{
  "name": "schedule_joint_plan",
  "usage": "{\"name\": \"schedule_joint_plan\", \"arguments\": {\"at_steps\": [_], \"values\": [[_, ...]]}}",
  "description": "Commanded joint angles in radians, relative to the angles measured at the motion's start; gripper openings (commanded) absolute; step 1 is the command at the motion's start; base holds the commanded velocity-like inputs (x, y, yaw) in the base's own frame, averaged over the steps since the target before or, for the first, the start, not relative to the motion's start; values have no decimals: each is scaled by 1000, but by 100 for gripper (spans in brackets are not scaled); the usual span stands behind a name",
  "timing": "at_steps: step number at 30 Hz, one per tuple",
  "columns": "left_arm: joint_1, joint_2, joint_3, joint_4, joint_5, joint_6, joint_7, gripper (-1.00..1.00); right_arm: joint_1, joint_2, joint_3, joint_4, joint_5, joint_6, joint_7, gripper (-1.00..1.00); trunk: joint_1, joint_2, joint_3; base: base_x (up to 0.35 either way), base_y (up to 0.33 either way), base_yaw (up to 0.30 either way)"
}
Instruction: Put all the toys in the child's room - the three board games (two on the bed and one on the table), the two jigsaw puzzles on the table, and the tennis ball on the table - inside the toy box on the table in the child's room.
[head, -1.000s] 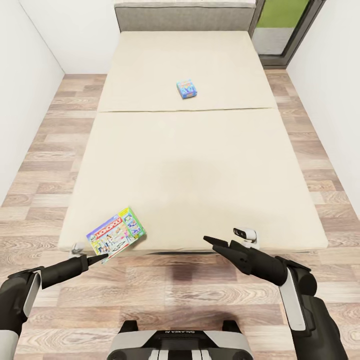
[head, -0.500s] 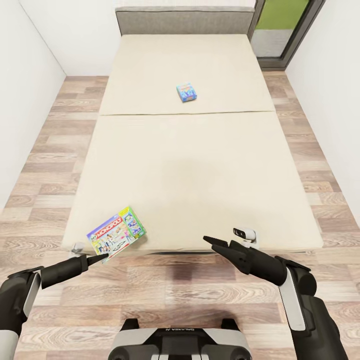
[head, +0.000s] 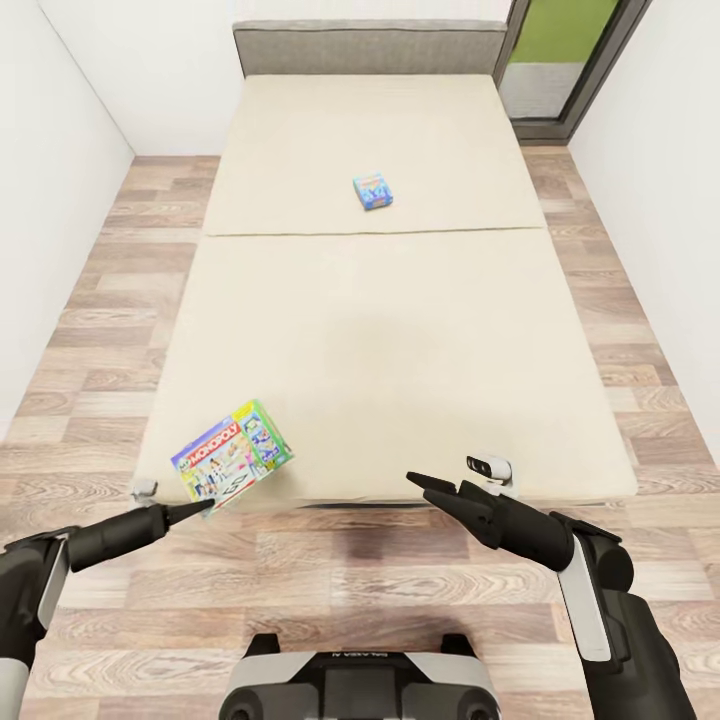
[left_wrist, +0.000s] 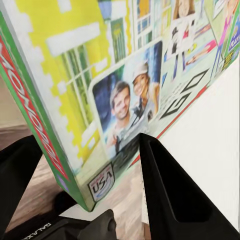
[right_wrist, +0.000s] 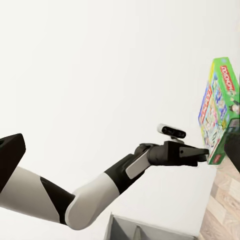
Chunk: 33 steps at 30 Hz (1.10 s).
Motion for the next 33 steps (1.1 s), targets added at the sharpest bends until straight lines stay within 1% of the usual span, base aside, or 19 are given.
{"name": "schedule_joint_plan", "arguments": {"at_steps": [1,2,3,5,7,11,14,15,17,18,22,23,25,26,27,29,31,33], "values": [[0,4,0,-4,-2,9,-11,-100,0,1,-2,0,0,8,3,100,-4,7,3,0,0,0],[0,19,1,-12,0,12,-41,-100,0,1,-2,0,1,8,3,100,-8,14,6,0,0,0],[0,25,1,-13,0,12,-52,-100,0,1,-2,0,1,8,3,100,-12,21,9,0,0,0],[0,49,2,-17,-1,16,-100,-100,0,1,-3,1,5,7,2,100,-19,35,15,0,0,0],[0,64,3,-18,-4,18,-137,-100,0,1,-4,1,7,7,2,100,-27,49,22,0,0,0],[1,114,7,-19,1,20,-137,-100,0,1,-9,3,10,7,-3,100,-35,63,28,0,0,0],[1,146,10,-20,4,32,-137,-100,0,1,-13,4,10,6,-30,100,-46,84,37,0,0,0],[1,151,11,-20,5,38,-137,-100,0,1,-13,4,10,6,-35,100,-50,91,40,0,0,0],[1,171,12,-19,5,75,-137,-100,0,1,-13,4,10,4,-56,100,-58,105,47,0,0,0],[1,175,12,-20,5,87,-137,-100,0,1,-12,5,10,2,-61,100,-61,112,50,0,0,0],[0,207,12,-20,4,189,-137,-100,0,1,-12,8,7,-26,-110,100,-77,140,62,0,0,0],[0,211,12,-20,4,201,-137,-100,0,1,-12,8,7,-28,-116,100,-81,147,65,0,0,0],[0,229,12,-20,4,250,-137,-100,0,1,-12,9,6,-32,-137,100,-88,161,72,0,0,0],[0,233,12,-20,4,261,-137,-100,0,1,-12,10,6,-33,-141,100,-92,168,75,0,0,0],[0,243,12,-20,3,288,-137,-100,0,1,-12,10,6,-36,-152,100,-96,175,78,0,0,0],[0,251,12,-19,3,305,-137,-100,0,1,-13,10,5,-45,-158,100,-104,189,84,0,0,0],[0,260,12,-16,2,318,-137,-100,0,0,-14,10,7,-96,-162,100,-111,203,91,0,0,0],[0,267,12,-13,3,325,-137,-100,0,-1,-15,16,3,-174,-165,100,-119,217,97,0,0,0]]}}
